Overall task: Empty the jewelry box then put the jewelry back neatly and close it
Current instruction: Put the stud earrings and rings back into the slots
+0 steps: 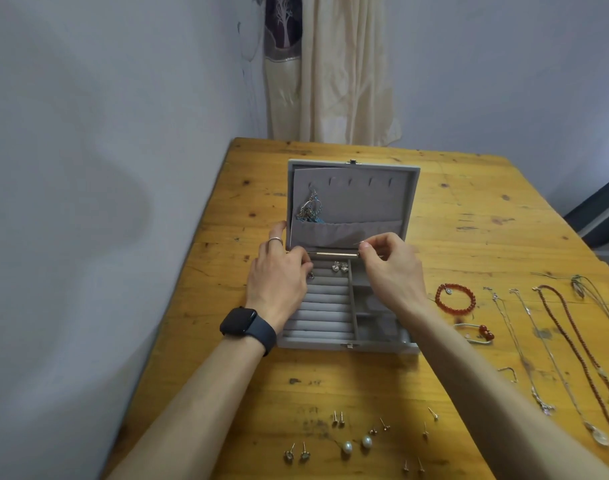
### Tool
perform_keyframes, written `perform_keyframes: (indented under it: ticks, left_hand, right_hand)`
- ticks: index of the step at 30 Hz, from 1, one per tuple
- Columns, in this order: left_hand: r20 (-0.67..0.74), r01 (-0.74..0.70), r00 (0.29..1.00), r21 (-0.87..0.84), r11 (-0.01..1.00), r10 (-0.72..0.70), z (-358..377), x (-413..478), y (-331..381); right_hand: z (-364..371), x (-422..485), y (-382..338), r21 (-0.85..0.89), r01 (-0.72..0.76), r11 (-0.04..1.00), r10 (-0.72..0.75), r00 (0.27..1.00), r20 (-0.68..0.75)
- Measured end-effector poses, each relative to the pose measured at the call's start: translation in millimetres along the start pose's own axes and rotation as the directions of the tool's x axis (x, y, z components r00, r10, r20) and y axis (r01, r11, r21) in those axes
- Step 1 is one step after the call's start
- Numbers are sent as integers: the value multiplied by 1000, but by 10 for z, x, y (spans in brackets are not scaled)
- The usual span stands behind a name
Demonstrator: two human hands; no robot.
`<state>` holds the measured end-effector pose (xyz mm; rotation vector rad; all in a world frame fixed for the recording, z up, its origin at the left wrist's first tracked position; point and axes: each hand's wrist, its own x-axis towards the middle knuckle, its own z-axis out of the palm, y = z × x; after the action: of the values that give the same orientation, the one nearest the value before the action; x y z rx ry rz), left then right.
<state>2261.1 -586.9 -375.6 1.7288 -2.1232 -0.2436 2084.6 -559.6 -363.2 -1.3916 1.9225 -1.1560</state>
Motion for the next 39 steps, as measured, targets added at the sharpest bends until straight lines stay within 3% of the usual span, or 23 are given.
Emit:
perform_keyframes:
  ticks: [14,19,24,30,36,39]
  left_hand:
    - [48,93,995,-80,992,-89,22,67,45]
    - [26,111,994,-145,983,-108,77,69,40]
    - [21,117,993,-202,972,-115,127,52,-16]
    - [47,100,995,-267,958,-91,116,9,-109]
    - [53,74,997,-288,955,-61,105,-30,-176]
    - [50,71,997,-295,953,-58,112,-43,-198]
  right_hand:
    - [98,-116,-67,-135,89,987,-85,996,31]
    - [217,-153,-127,-323,113,940,-101,993,56]
    - [300,-120,-282,-477,40,878,-3,997,77]
    - [387,-57,-368,-542,13,840,55,993,109]
    - [250,-41,-280,-532,59,845,-30,998,63]
    - [177,-33,-249,-553,97,827,-45,993,106]
